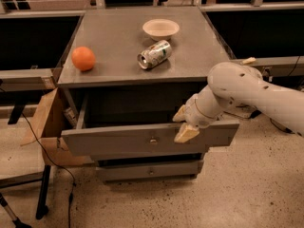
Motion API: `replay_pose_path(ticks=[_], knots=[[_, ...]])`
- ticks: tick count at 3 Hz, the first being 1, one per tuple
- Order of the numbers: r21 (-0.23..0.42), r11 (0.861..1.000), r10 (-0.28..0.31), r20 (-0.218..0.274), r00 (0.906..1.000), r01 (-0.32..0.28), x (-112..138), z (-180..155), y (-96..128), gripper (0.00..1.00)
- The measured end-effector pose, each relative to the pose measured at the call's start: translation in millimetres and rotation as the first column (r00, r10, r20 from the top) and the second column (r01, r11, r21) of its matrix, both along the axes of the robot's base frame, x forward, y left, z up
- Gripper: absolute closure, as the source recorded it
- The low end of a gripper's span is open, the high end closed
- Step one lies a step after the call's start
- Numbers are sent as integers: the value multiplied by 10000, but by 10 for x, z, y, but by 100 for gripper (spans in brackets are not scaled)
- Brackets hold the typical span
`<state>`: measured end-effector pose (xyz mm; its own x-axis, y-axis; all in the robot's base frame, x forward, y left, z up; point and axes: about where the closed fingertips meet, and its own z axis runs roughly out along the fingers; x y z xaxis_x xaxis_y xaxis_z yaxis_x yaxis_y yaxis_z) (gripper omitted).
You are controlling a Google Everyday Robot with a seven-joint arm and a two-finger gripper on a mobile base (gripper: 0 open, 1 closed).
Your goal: Open top drawer
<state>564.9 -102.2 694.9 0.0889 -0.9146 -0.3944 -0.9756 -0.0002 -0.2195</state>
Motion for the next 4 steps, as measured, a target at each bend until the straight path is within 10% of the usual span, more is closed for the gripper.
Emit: replay_pose_path(ticks=[1, 4], knots=[[-293, 9974, 663, -2, 9978, -663, -80, 84, 24, 0], [-701, 9939, 802, -719, 9942, -853, -55, -159, -110, 7]])
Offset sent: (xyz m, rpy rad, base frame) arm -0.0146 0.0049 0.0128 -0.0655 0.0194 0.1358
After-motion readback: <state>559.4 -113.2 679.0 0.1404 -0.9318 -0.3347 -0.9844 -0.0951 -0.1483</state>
